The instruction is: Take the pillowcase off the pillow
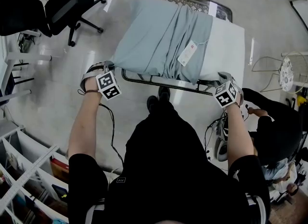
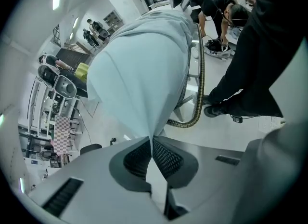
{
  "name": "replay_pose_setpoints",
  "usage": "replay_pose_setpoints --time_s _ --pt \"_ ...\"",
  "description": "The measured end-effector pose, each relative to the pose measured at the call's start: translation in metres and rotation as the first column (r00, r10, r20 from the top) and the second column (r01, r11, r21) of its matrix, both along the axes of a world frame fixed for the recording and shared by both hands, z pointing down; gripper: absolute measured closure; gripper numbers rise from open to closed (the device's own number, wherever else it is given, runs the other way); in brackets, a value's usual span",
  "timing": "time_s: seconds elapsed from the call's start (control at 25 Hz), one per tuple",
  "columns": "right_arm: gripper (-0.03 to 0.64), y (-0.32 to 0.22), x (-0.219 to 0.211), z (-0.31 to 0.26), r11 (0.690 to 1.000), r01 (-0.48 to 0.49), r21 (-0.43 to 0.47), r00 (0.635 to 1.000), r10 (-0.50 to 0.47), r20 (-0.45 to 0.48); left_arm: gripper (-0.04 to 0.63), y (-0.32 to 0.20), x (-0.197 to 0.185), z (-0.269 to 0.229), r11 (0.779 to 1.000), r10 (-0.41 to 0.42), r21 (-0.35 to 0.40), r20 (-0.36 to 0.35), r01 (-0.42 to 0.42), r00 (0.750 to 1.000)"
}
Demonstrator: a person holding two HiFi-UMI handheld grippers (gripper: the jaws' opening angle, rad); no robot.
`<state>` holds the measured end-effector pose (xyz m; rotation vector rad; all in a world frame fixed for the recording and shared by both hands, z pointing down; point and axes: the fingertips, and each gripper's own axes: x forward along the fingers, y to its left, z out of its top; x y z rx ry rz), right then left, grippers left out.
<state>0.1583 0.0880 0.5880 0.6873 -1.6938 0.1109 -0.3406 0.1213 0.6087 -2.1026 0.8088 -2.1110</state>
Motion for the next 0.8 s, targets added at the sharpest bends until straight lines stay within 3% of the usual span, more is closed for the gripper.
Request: replay_pose_setpoints --time_s 0.28,0.4,0.52,0.68,0.8 --pt "0.499 0.009 0.005 0.006 1.0 -0.019 -0.018 1.0 0.019 0.022 0.585 0.001 -0.029 0.004 0.997 -0.074 -0.024 -0.036 0.073 0.997" --pt "0.497 0.013 0.007 0.01 0.999 -0.024 -0.038 1.0 0.024 0.014 0.586 0.013 -0.024 0.002 0.988 -0.153 -0.045 -0.122 0.149 0.981" --pt "0.445 0.015 0.001 0.006 0.998 0.054 -0.042 0.997 -0.056 -0.045 0.584 0.006 -0.007 -0.013 0.983 -0.183 -0.007 -0.201 0.186 0.962" --pt "0.382 0.011 -0.006 -0.016 0.989 0.124 -0.075 0.992 -0.126 -0.018 0.505 -0.028 0.015 -0.05 0.966 -0.246 -0.023 -0.371 0.256 0.895" --pt "0.369 0.013 -0.01 -0.031 0.965 0.187 -0.184 0.982 -0.181 0.052 0.419 -0.05 0.037 -0.074 0.971 -0.238 -0.093 -0.438 0.22 0.867"
